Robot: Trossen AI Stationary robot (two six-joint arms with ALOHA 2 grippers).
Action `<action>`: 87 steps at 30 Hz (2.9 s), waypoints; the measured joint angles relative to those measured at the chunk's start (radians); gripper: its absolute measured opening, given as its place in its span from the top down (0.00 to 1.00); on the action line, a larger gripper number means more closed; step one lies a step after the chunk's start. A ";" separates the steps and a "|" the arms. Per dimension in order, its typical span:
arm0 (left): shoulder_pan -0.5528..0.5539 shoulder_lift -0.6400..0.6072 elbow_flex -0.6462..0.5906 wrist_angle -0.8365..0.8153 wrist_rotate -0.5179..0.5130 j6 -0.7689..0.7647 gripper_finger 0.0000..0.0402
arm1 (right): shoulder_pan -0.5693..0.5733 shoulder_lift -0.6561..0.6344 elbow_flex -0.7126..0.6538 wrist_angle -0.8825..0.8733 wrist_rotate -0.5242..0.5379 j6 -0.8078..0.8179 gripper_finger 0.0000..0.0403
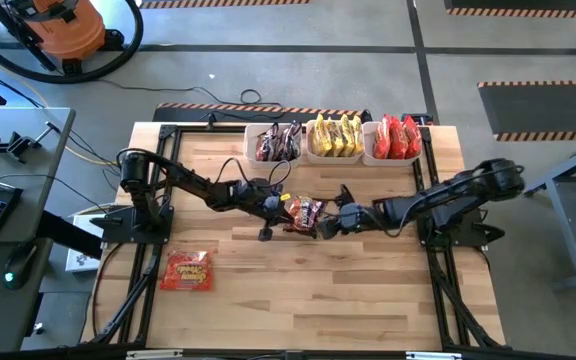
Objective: Sort Maruchan noodles
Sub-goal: Put the black noodle into the left white bin
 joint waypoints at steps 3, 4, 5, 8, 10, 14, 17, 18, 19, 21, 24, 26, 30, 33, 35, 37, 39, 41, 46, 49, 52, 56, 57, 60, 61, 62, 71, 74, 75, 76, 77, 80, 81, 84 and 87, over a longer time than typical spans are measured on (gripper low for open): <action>0.003 0.000 0.000 -0.003 -0.004 -0.010 0.91 | 0.025 0.100 0.000 0.106 0.040 0.114 0.34; 0.002 0.000 -0.001 -0.003 -0.009 -0.011 0.91 | 0.031 0.131 0.000 0.147 0.057 0.142 0.34; 0.001 0.000 -0.001 -0.003 -0.013 -0.011 0.91 | 0.037 0.160 0.000 0.181 0.075 0.168 0.34; 0.001 0.001 -0.001 -0.004 -0.019 -0.011 0.91 | 0.041 0.233 0.000 0.283 0.131 0.219 0.33; 0.001 0.001 -0.003 -0.003 -0.022 -0.011 0.91 | 0.041 0.270 0.000 0.338 0.164 0.226 0.33; 0.001 0.002 -0.006 -0.003 -0.026 -0.009 0.91 | 0.019 0.321 0.000 0.405 0.210 0.214 0.33; 0.001 0.002 -0.006 -0.003 -0.028 -0.008 0.91 | -0.003 0.333 0.001 0.420 0.233 0.179 0.33; 0.001 0.003 -0.006 -0.003 -0.029 -0.005 0.91 | -0.010 0.335 0.001 0.421 0.242 0.162 0.33; 0.001 0.003 -0.007 -0.003 -0.029 -0.004 0.91 | -0.016 0.336 0.001 0.420 0.250 0.142 0.33; 0.001 0.003 -0.007 -0.003 -0.030 -0.004 0.91 | -0.030 0.338 0.000 0.425 0.251 0.088 0.33; 0.001 0.003 -0.007 -0.003 -0.029 -0.004 0.91 | -0.051 0.339 -0.001 0.458 0.215 -0.002 0.33; 0.001 0.003 -0.007 -0.002 -0.029 -0.004 0.91 | -0.063 0.339 -0.001 0.465 0.183 -0.048 0.33; 0.001 0.003 -0.008 0.007 -0.029 -0.004 0.91 | -0.080 0.339 -0.001 0.469 0.151 -0.093 0.35; 0.001 0.003 -0.008 0.011 -0.028 -0.003 0.91 | -0.089 0.339 0.000 0.469 0.148 -0.118 0.40; 0.001 0.003 -0.008 0.011 -0.028 -0.003 0.91 | -0.096 0.339 0.000 0.473 0.146 -0.136 0.44; 0.001 0.003 -0.008 0.011 -0.027 -0.002 0.91 | -0.103 0.339 -0.001 0.474 0.140 -0.159 0.50; 0.001 0.003 -0.008 0.011 -0.027 0.006 0.91 | -0.108 0.339 0.000 0.478 0.120 -0.186 0.56; 0.001 0.003 -0.008 0.011 -0.027 0.017 0.91 | -0.116 0.339 0.000 0.483 0.097 -0.205 0.62; 0.003 -0.011 -0.011 -0.002 -0.024 0.026 0.91 | -0.129 0.336 0.002 0.510 0.054 -0.274 0.76; 0.009 -0.061 -0.044 -0.020 -0.023 0.041 0.91 | -0.133 0.337 0.002 0.541 0.023 -0.320 0.81; 0.029 -0.159 -0.107 -0.018 -0.033 0.050 0.91 | -0.137 0.338 0.000 0.569 -0.013 -0.337 0.82; 0.074 -0.323 -0.211 0.044 -0.052 0.050 0.91 | -0.147 0.339 0.018 0.586 -0.033 -0.356 0.82; 0.086 -0.367 -0.241 0.065 -0.058 0.048 0.91 | -0.149 0.339 0.032 0.586 -0.033 -0.369 0.82; 0.133 -0.492 -0.323 0.153 -0.064 0.026 0.91 | -0.159 0.339 0.090 0.582 -0.042 -0.412 0.82; 0.150 -0.529 -0.348 0.180 -0.067 0.019 0.91 | -0.163 0.339 0.115 0.571 -0.045 -0.430 0.82; 0.165 -0.564 -0.374 0.204 -0.069 0.007 0.91 | -0.170 0.339 0.143 0.553 -0.051 -0.441 0.82; 0.212 -0.778 -0.533 0.401 -0.529 -0.055 0.91 | -0.270 0.339 0.612 -0.077 0.131 -0.455 0.82; 0.212 -0.823 -0.558 0.406 -0.735 -0.070 0.91 | -0.314 0.347 0.768 -0.270 0.198 -0.456 0.82; 0.212 -0.836 -0.566 0.409 -0.784 -0.073 0.91 | -0.329 0.357 0.813 -0.310 0.205 -0.455 0.82; 0.213 -0.846 -0.571 0.410 -0.817 -0.074 0.91 | -0.343 0.373 0.856 -0.336 0.209 -0.455 0.82; 0.212 -0.855 -0.577 0.411 -0.842 -0.074 0.91 | -0.354 0.393 0.897 -0.350 0.209 -0.454 0.82; 0.212 -0.867 -0.595 0.410 -0.904 -0.088 0.91 | -0.382 0.483 1.019 -0.391 0.195 -0.441 0.82; 0.213 -0.870 -0.599 0.409 -0.922 -0.091 0.91 | -0.389 0.518 1.062 -0.418 0.186 -0.431 0.82; 0.215 -0.870 -0.599 0.405 -0.936 -0.062 0.91 | -0.403 0.630 1.203 -0.532 0.154 -0.405 0.82; 0.215 -0.870 -0.599 0.394 -0.896 -0.029 0.91 | -0.411 0.725 1.345 -0.636 0.160 -0.399 0.82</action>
